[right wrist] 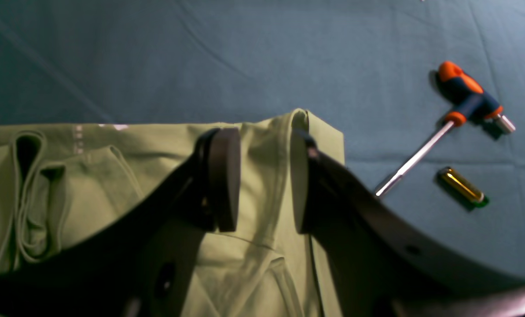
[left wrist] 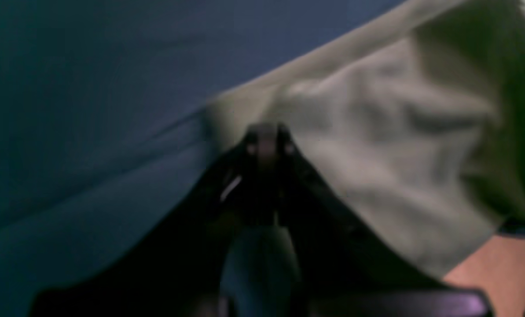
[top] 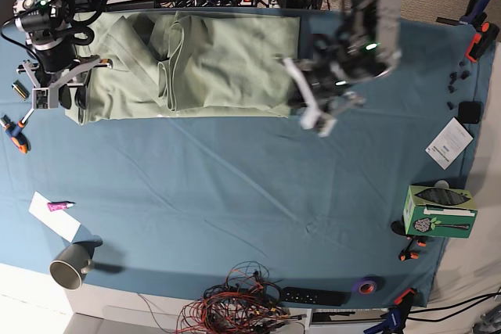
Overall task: Fold the T-shirt properly
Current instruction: 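Lower the folded end, open the left gripper and withdraw it, then grasp the collar end of the strip with the right gripper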
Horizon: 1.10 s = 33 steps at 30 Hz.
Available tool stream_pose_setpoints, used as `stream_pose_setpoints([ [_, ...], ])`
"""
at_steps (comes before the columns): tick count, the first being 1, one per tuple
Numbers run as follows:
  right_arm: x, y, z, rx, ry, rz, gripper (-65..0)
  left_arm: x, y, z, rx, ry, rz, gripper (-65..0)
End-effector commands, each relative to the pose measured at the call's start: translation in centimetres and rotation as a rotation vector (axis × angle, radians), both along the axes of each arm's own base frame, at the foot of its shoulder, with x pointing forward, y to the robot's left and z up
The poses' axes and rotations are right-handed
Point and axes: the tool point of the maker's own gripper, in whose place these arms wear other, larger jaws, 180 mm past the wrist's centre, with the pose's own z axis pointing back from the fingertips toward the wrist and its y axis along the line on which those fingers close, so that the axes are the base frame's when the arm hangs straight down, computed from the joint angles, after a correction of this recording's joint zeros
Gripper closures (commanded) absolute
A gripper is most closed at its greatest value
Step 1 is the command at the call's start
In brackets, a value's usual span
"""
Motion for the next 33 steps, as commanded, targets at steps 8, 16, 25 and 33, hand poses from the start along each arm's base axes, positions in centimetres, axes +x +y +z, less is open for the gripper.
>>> stream_pose_setpoints([
  [8, 0.6, 1.2, 1.5, 0.039, -0.050, 0.086, -19.7, -2.8, 4.5, 3.0, -0.104, -0.063, 0.072, 0.0],
  [16, -0.4, -4.0, 1.6, -0.055, 0.016, -0.004, -30.7, -5.6, 9.6, 3.5, -0.189, -0.029, 0.151, -4.9],
  [25, -2.3, -10.4, -2.3, 0.161, 0.137, -0.105, -33.1, -6.5, 10.8, 3.1, -0.147, -0.007, 0.128, -12.4],
  [33, -1.7, -9.6, -4.5, 0.411, 0.165, -0.038, -37.0, -6.8, 10.6, 3.0, -0.137, -0.011, 0.106, -24.9],
])
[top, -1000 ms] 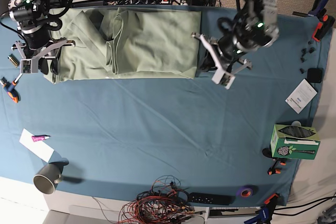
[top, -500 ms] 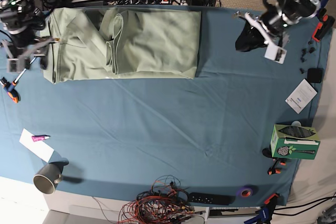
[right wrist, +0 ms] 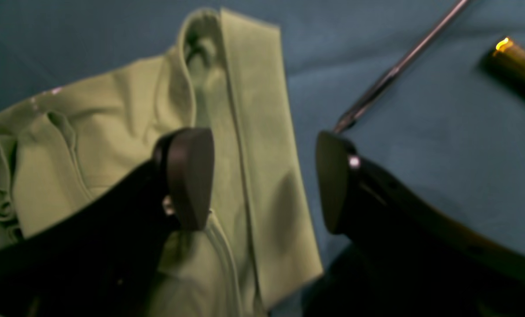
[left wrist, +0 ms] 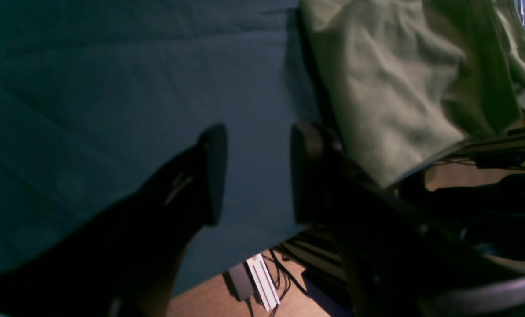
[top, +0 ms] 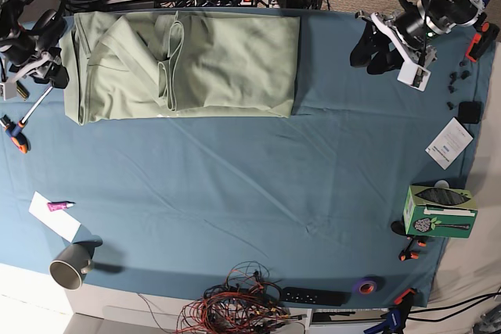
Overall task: Fold the T-shirt properly
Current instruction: 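Grasp the collar end of the strip with the right gripper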
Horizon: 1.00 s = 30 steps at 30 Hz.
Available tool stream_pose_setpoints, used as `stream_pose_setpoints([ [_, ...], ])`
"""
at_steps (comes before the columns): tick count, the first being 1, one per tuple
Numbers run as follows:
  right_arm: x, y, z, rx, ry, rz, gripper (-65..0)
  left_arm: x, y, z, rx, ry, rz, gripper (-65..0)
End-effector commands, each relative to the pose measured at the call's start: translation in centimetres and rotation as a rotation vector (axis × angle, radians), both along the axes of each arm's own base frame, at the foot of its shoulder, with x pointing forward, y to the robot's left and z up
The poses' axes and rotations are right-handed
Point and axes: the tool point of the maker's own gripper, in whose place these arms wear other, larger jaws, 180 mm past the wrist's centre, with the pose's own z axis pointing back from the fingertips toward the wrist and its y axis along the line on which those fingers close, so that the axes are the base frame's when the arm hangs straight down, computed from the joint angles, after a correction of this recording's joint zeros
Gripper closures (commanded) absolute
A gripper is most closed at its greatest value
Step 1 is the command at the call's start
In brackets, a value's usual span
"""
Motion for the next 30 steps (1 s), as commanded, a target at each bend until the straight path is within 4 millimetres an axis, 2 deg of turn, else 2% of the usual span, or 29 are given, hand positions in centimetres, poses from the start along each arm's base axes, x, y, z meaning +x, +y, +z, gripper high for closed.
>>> stream_pose_setpoints([
  [1, 0.9, -0.8, 1.5, -0.017, -0.047, 0.007, -37.0, 0.3, 0.0, 0.9, -0.003, -0.037, -0.002, -24.9],
  [9, 2.0, -1.1, -0.2, 0.077, -0.034, -0.023, -37.1, 0.3, 0.1, 0.8, 0.003, -0.036, -0.002, -24.9],
  [15, 3.1, 0.0, -1.5, 0.160, 0.004, 0.019, -37.1, 0.4, 0.3, 0.7, 0.019, -0.033, 0.003, -24.9],
  [21, 2.6, 2.6, -3.6, 0.187, 0.107, 0.109, -37.1, 0.5, 0.3, 0.8, 0.017, -0.040, 0.005, -24.9],
  [24, 2.3, 3.8, -3.8, 0.222, 0.131, 0.147, -37.1, 0.5, 0.3, 0.8, 0.016, -0.040, 0.006, -24.9],
  [30, 2.1, 3.3, -3.6, 0.212, 0.135, 0.147, -37.0, 0.5, 0.3, 0.8, 0.016, -0.041, 0.006, -24.9],
])
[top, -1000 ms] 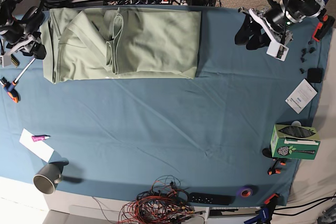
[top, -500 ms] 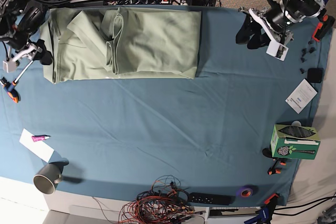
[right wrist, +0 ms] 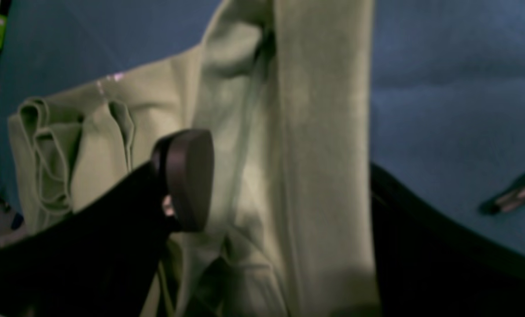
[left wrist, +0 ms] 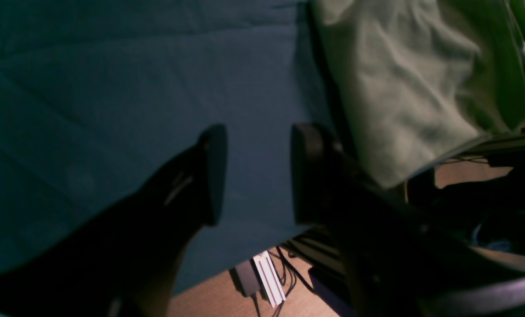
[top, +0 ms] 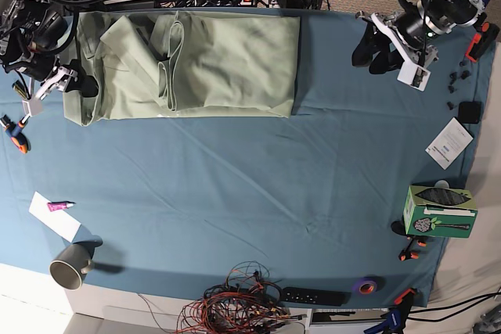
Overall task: Fold the T-shirt properly
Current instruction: 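Grasp the collar end of the strip with the right gripper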
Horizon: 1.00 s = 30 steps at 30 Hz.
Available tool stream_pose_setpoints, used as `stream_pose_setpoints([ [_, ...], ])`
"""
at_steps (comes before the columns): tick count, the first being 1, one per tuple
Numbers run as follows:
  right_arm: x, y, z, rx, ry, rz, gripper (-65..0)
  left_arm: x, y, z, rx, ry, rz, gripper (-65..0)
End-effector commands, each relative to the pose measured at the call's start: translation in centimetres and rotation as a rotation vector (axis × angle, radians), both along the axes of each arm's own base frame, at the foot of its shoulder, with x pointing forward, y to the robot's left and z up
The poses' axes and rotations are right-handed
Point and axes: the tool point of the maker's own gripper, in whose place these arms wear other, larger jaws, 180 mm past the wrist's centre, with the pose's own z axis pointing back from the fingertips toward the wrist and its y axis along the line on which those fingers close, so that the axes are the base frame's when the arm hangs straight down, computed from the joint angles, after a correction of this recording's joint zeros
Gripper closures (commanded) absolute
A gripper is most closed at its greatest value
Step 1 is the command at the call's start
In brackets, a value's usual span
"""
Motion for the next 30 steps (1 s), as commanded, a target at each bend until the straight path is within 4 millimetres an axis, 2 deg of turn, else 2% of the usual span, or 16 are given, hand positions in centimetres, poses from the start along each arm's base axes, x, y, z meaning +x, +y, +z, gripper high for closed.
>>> stream_pose_setpoints([
  [1, -0.5, -1.2, 0.4, -0.047, 0.028, 0.014, -37.0, 0.5, -0.1, 1.1, -0.011, -0.045, -0.003, -24.9],
  [7, -1.1, -2.7, 1.6, -0.072, 0.029, 0.019, -37.0, 0.5, -0.1, 1.1, -0.012, -0.046, -0.002, -24.9],
  [12, -0.6, -2.0, 2.3, -0.016, -0.019, 0.015, -37.0, 0.6, -0.1, 1.2, -0.016, -0.054, 0.000, -24.9],
  [21, -0.8, -0.3, 1.2, 0.037, -0.020, 0.007, -37.0, 0.7, -0.1, 1.3, -0.016, -0.058, 0.001, -24.9],
  [30, 0.4, 0.5, 3.2, 0.127, -0.115, 0.000, -37.0, 0.7, -0.1, 1.3, -0.016, -0.058, 0.001, -24.9],
])
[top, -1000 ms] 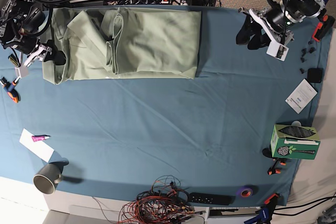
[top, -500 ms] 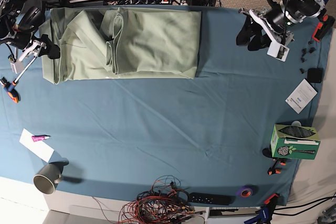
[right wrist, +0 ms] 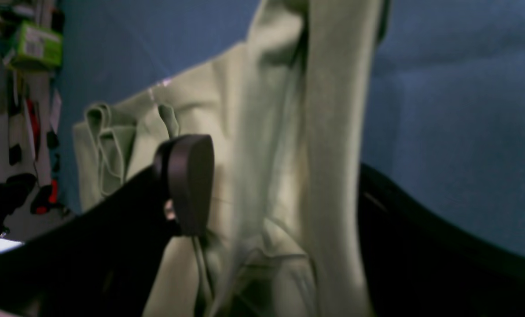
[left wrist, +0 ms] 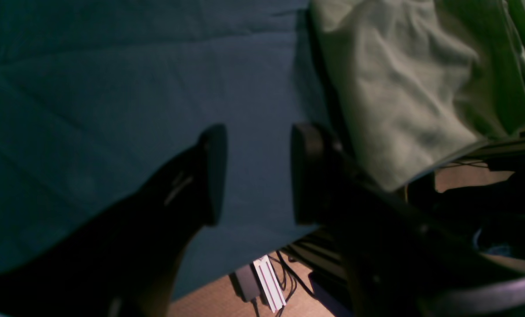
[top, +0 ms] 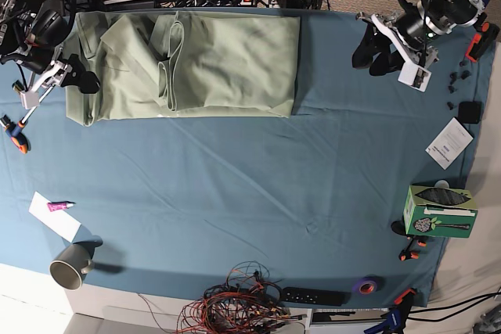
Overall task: Fold the T-shirt properly
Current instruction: 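Grasp the collar end of the strip with the right gripper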
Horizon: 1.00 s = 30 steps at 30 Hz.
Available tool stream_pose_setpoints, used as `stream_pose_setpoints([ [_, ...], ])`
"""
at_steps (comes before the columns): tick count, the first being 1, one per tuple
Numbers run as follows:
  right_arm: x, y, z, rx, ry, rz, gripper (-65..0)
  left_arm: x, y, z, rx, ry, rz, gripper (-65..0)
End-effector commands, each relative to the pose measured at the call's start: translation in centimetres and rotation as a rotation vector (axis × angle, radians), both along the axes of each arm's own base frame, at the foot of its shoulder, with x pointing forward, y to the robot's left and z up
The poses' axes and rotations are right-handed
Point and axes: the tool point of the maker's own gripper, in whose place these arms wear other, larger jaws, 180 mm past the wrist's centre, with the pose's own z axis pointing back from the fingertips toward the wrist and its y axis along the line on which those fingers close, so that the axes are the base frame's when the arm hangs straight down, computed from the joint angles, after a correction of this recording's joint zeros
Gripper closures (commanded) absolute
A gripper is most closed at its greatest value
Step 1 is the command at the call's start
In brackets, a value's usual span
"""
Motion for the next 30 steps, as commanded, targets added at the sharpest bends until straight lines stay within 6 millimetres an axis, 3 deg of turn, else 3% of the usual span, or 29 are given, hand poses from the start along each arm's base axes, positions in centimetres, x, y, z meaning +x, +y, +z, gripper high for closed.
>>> stream_pose_setpoints([
  [1, 0.9, -0.9, 1.6, -0.018, -0.047, -0.002, -37.0, 0.5, -0.1, 1.1, -0.010, -0.044, -0.004, -24.9],
  [10, -0.4, -0.7, 0.9, -0.010, -0.012, 0.006, -37.0, 0.5, -0.1, 1.1, -0.011, -0.046, -0.004, -24.9],
  [15, -1.6, 1.1, -1.2, -0.017, 0.071, 0.079, -37.0, 0.9, -0.1, 1.4, -0.013, -0.058, -0.002, -24.9],
  [20, -1.8, 2.6, -2.0, -0.005, 0.101, 0.132, -37.0, 1.1, 0.0, 1.5, -0.014, -0.062, 0.006, -24.9],
  [27, -1.8, 2.2, -1.8, -0.016, 0.100, 0.132, -36.9, 1.1, 0.0, 1.4, -0.015, -0.059, 0.011, -24.9],
  [30, -1.7, 1.9, -1.6, -0.027, 0.100, 0.134, -31.4, 1.1, 0.0, 1.4, -0.015, -0.059, 0.011, -24.9],
])
